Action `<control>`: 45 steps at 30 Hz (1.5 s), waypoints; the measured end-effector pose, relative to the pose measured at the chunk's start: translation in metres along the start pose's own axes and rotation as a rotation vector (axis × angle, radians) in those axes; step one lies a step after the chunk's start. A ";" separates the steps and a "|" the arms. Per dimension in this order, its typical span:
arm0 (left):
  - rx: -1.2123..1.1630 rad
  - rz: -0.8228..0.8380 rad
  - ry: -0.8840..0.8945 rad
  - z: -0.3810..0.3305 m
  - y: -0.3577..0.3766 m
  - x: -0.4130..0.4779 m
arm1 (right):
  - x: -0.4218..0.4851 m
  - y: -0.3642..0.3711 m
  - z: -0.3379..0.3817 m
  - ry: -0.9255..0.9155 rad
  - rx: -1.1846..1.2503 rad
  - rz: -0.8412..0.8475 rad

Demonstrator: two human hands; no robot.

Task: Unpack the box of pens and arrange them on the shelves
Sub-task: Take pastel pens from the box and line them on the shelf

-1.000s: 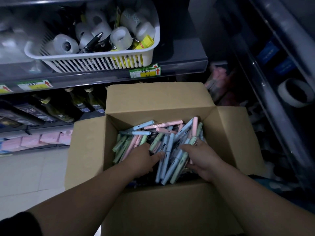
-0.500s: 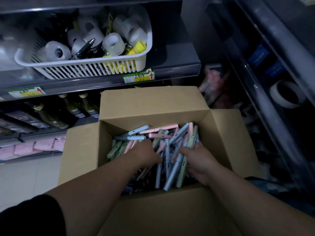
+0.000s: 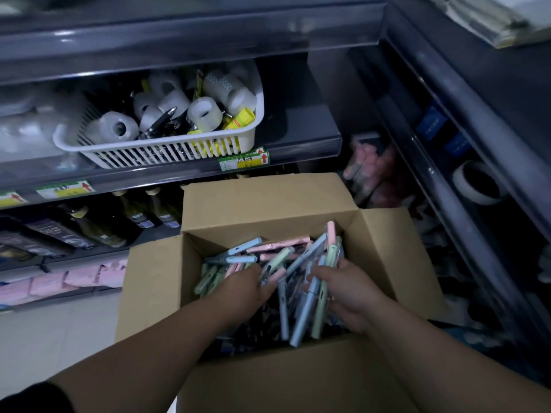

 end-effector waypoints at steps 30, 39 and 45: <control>-0.654 -0.098 0.150 -0.042 -0.079 -0.036 | -0.062 0.019 0.070 -0.259 0.186 -0.001; -0.985 0.014 0.193 -0.097 -0.069 -0.054 | -0.101 -0.047 0.068 -0.341 0.280 -0.095; -0.855 0.047 0.331 -0.164 -0.042 -0.090 | -0.146 -0.129 0.036 -0.365 0.474 -0.214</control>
Point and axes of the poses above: each hand's wrist, its own x-axis towards the middle knuckle, its own y-axis out of the palm, z = x × y, the point moved 9 cm from there along x, towards the middle knuckle, and after that the axes turned 8 degrees about -z, right-handed, at the moved point
